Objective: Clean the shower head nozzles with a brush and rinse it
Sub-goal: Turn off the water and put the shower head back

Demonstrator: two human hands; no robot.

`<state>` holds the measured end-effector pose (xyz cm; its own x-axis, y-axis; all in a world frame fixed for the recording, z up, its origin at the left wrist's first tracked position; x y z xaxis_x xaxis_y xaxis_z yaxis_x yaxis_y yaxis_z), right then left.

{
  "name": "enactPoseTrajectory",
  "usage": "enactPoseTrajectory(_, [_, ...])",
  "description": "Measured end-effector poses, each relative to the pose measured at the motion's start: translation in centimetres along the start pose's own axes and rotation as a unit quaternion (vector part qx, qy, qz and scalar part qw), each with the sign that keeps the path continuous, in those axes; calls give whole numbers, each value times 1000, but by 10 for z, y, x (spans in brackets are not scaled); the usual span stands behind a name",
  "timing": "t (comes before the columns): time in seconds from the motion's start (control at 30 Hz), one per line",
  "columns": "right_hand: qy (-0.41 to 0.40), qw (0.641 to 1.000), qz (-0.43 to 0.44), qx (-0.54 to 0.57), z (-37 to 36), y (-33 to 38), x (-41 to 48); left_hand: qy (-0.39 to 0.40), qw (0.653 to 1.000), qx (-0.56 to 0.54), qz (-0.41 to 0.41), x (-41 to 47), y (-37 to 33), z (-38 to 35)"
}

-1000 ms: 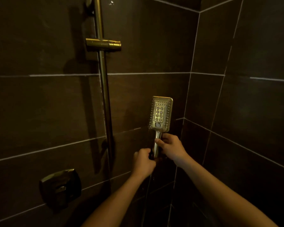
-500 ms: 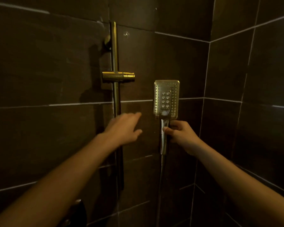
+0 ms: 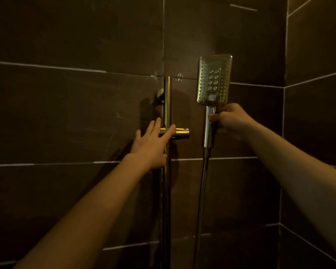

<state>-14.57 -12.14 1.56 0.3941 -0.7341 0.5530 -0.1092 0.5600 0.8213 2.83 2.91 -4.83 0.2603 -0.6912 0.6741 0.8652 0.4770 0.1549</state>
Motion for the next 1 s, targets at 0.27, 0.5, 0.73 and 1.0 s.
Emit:
enactPoseTrajectory(0.27, [4, 997, 62, 42, -26, 44, 52, 10, 1000, -9, -6, 0, -1, -2])
enactPoseTrajectory(0.5, [49, 991, 110, 63, -44, 51, 62, 27, 1000, -1, -2, 2, -2, 1])
enactPoseTrajectory(0.73, [80, 984, 122, 101, -50, 55, 65, 22, 1000, 6, 3, 2, -1, -1])
enactPoseTrajectory(1.0, [111, 977, 101, 149, -56, 17, 58, 17, 1000, -8, 9, 2, -1, -4])
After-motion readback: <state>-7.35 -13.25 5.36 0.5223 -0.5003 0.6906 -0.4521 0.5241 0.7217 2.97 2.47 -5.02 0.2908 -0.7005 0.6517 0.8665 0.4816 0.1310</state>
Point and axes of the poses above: each hand's wrist, its own x-axis towards the middle knuckle, its own z-axis out of the back of the hand, y = z × x, the point moved 2 cm from there along x, towards the middle knuckle, and after that the axes turned 8 degrees about -y, right-handed, at the moved point
